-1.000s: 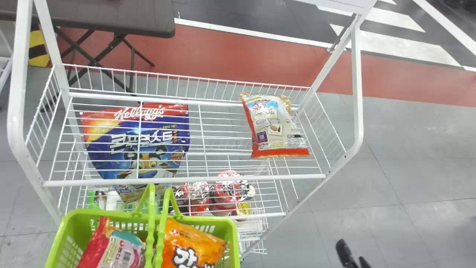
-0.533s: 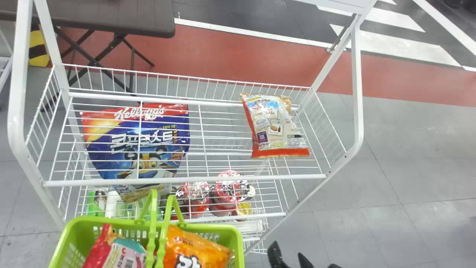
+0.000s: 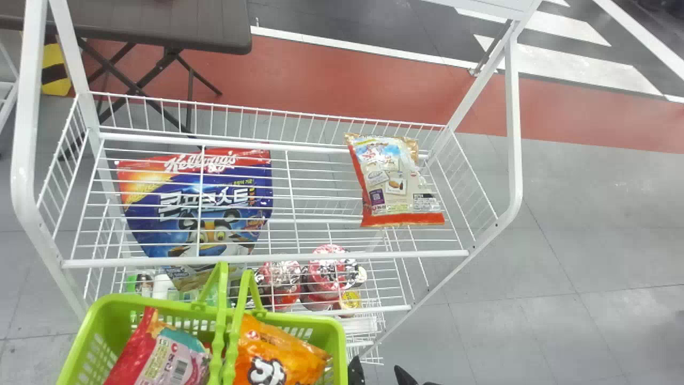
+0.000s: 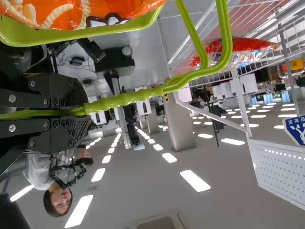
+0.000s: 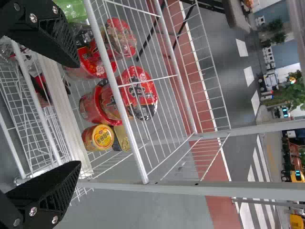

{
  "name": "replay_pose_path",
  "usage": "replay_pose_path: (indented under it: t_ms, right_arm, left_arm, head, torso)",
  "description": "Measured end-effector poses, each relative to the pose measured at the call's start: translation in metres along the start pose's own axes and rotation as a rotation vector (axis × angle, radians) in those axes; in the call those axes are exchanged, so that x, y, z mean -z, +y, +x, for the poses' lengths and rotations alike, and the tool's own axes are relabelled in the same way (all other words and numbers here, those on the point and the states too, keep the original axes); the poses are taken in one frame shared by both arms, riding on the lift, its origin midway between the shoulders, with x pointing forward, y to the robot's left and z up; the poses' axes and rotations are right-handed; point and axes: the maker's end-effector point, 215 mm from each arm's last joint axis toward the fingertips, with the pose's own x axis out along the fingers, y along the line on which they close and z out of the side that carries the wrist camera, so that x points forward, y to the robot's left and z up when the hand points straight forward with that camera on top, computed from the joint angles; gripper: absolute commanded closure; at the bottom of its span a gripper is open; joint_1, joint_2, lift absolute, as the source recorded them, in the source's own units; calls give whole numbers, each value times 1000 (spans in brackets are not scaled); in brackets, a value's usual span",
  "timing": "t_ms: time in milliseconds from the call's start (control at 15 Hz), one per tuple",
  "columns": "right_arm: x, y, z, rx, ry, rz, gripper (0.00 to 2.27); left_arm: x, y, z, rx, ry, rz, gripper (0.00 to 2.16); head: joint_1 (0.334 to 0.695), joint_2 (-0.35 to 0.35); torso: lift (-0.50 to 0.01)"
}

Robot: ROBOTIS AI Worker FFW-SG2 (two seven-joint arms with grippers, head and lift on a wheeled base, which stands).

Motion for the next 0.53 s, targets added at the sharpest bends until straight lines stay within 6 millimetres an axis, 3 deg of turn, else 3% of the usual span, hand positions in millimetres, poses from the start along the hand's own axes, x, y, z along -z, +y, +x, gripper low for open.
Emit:
replay_pose_path:
  t_ms: [533]
  right_arm:
    - [18,5,13,21,69,-5,80]
  left_arm:
    - [5,-20,7,58,4,-29,1072]
  head:
    - [695,-350]
  torso:
    - [0]
